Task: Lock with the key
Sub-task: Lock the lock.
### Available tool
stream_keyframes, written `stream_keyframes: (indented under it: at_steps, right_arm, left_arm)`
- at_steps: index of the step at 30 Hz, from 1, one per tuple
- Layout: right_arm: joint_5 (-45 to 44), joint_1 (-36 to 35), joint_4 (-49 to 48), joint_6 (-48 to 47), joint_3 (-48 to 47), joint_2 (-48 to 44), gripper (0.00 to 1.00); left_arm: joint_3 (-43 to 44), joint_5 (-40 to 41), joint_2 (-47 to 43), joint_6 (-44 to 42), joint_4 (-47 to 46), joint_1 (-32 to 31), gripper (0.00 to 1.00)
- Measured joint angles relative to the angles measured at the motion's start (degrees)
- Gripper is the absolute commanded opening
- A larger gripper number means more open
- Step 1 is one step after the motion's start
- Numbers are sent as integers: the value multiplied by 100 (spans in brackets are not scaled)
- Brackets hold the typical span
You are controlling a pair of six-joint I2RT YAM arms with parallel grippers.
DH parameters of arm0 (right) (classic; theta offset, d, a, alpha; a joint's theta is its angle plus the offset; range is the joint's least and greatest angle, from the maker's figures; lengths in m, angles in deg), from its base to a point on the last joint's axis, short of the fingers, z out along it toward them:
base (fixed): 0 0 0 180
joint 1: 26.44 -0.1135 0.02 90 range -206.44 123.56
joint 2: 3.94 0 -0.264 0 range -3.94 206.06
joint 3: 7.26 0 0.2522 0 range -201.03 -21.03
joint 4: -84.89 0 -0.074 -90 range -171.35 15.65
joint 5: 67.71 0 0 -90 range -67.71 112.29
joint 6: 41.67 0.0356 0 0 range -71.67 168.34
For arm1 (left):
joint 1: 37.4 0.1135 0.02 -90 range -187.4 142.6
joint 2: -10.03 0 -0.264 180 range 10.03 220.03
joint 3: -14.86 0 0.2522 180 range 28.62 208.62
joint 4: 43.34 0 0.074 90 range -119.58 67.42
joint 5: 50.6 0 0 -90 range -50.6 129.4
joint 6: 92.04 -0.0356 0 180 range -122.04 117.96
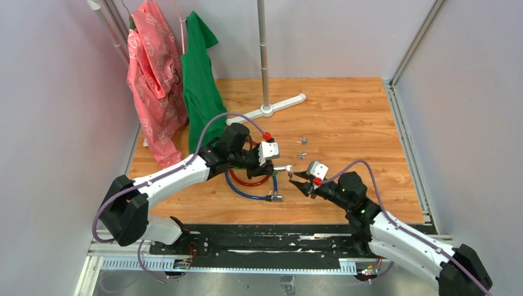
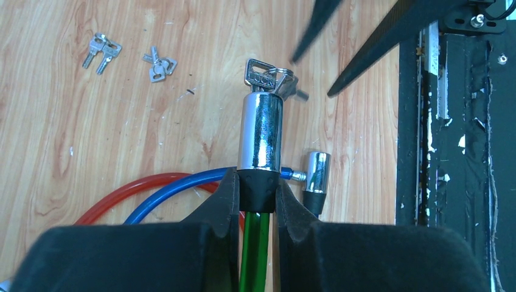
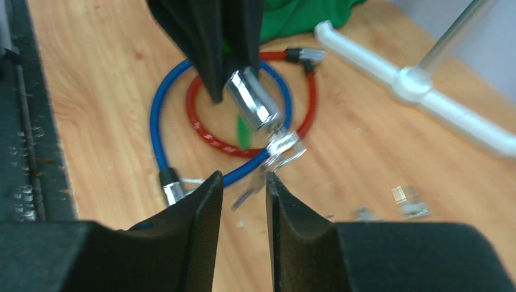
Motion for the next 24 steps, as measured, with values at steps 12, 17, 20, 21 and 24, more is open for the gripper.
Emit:
stream_keyframes:
  at_steps: [12,17,20,21,24]
  right_arm:
    - [-1526,-1248,-3582,1244,846,2170,36]
    - [-2155,-1342,-4800,1106,918,3200,42]
    - [-2365,-1342,-5215,1021,914,3613,45]
    - [-2430,-1342,-5383,975,914,3777,46]
    - [-2566,-1342,-5960,824,911,4376,47]
  left_arm:
    - [0,-2,44,0,-31,0,0]
    - [13,-4,61,-2,-46,0,0]
    - [39,0,63,0,-42,2,0]
    - [46,2,68,0,-39,4,0]
    - [83,4,79,-2,-4,9,0]
